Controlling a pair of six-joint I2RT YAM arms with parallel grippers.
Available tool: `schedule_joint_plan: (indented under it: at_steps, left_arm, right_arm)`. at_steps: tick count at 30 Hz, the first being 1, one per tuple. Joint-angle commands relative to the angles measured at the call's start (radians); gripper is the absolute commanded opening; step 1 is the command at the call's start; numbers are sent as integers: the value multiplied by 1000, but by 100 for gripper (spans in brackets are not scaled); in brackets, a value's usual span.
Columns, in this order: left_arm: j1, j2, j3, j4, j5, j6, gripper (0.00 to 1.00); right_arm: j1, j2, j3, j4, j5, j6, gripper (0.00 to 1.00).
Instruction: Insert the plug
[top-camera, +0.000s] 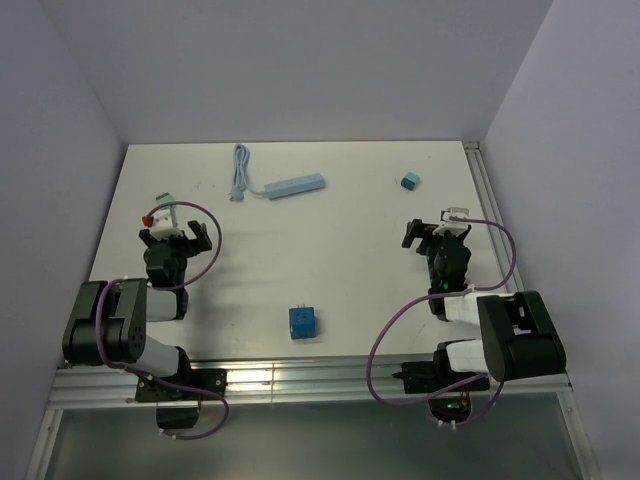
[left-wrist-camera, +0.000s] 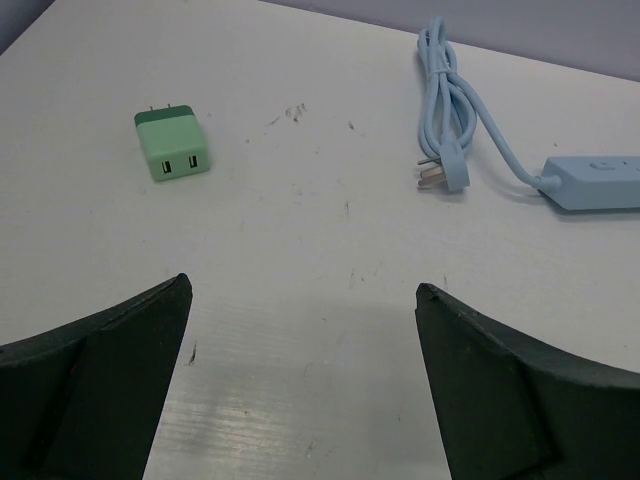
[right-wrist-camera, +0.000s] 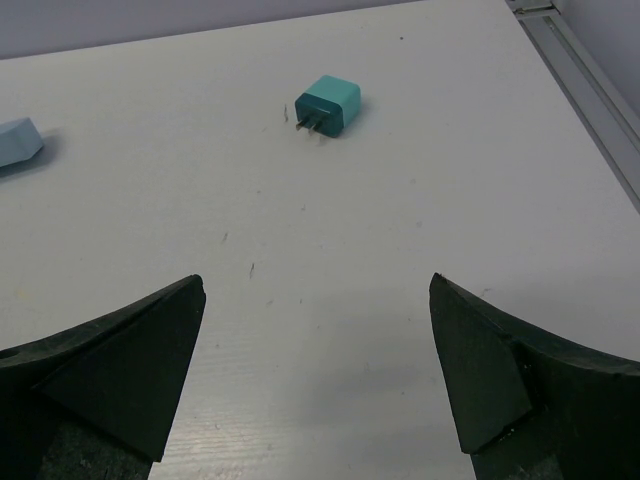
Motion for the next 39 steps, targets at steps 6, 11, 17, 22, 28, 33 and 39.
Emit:
schedule_joint_plan:
  at_steps: [6,11,17,22,28,33,39]
  left_arm:
    - [5,-9,26,40,10,9,99]
    - [-9,-21,-3,116,-16,15,99]
    - [-134,-319,27,-216,-265,18,99]
    - [-226,-467,101,-452,-323,-134,99]
    - [-260,-597,147,-747,-414,-445,99]
    - [-260,-653,255,-1099,-595,-840,99]
    - [-259,-651,390,-1317,-510,-922,99]
  right_arm:
    - [-6,-13,26,60,11,-17,100]
    - [-6,-13,26,62,11,-17,100]
    - [-6,-16,23,65,12,-16,100]
    - [5,-76,50,-30,43,-30,100]
    - [66,-243,-5,-113,152,-42,100]
    - [74,-289,104,-478,308,186,100]
    - [73,-234,421,-1185,595,592,100]
